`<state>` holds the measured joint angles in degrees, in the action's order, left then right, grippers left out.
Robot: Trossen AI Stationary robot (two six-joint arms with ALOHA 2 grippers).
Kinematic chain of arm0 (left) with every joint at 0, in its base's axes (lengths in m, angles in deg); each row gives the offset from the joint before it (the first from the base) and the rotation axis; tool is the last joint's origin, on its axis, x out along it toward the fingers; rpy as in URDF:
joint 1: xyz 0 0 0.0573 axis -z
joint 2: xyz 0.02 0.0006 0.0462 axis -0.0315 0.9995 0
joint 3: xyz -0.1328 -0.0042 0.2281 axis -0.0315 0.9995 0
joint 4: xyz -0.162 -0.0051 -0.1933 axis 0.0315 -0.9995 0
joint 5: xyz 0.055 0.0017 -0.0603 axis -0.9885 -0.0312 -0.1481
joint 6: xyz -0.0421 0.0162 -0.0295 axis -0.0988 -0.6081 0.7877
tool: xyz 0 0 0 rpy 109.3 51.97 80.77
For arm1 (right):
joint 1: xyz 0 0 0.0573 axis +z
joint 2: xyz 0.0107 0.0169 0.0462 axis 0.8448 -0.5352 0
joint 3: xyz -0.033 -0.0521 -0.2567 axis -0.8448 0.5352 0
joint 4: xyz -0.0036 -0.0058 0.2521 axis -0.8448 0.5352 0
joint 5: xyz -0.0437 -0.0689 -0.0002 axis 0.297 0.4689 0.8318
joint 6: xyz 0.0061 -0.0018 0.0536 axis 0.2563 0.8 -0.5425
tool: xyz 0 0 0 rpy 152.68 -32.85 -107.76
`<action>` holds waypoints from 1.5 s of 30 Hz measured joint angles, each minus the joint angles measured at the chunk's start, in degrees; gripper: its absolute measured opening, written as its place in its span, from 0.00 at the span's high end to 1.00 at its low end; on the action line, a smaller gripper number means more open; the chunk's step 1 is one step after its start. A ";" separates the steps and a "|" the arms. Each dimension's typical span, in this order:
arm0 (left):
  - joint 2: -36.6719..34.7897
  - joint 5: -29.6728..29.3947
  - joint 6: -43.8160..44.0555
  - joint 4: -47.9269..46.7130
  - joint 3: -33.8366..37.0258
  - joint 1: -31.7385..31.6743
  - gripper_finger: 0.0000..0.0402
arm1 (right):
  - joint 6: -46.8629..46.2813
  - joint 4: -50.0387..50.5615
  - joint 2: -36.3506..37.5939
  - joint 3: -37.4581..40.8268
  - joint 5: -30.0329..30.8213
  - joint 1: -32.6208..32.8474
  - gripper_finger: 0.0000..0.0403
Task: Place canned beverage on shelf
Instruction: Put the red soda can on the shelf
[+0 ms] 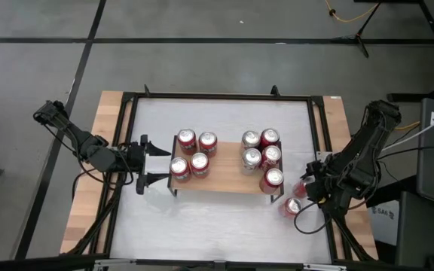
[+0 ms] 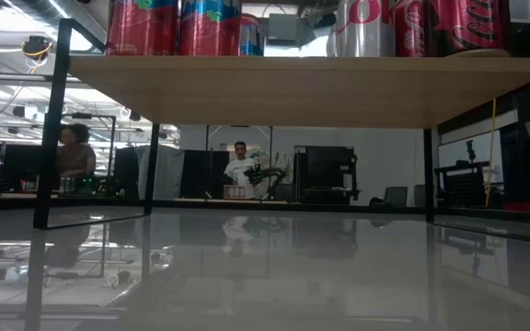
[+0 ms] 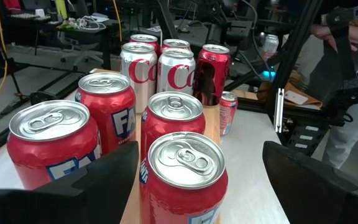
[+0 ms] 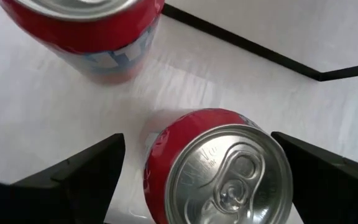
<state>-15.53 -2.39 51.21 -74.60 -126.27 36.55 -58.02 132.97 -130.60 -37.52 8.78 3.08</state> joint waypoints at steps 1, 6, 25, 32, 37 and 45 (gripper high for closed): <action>0.00 0.00 0.00 0.00 0.00 0.00 0.16 | 0.02 0.02 -0.46 0.00 0.00 0.00 0.04; 0.00 0.00 0.00 0.00 0.00 0.00 0.16 | 0.84 0.04 -2.78 0.00 -0.30 0.00 0.06; 0.00 0.00 0.02 0.02 0.00 0.01 0.16 | -12.90 0.13 -4.29 -0.07 0.21 0.00 0.22; 0.00 0.02 0.02 0.00 0.00 0.01 0.16 | -22.19 0.50 -4.29 -0.05 1.14 -0.02 0.24; 0.00 0.02 0.02 0.00 0.00 0.00 0.16 | -26.14 3.41 -4.40 -2.63 -1.41 0.00 0.23; 0.00 0.02 -0.07 0.00 0.00 0.01 0.16 | -26.33 8.32 -4.35 -10.08 -3.59 -0.02 0.23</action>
<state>-15.53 -2.37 51.14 -74.60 -126.27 36.56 -84.35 141.29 -134.95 -47.60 5.18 3.06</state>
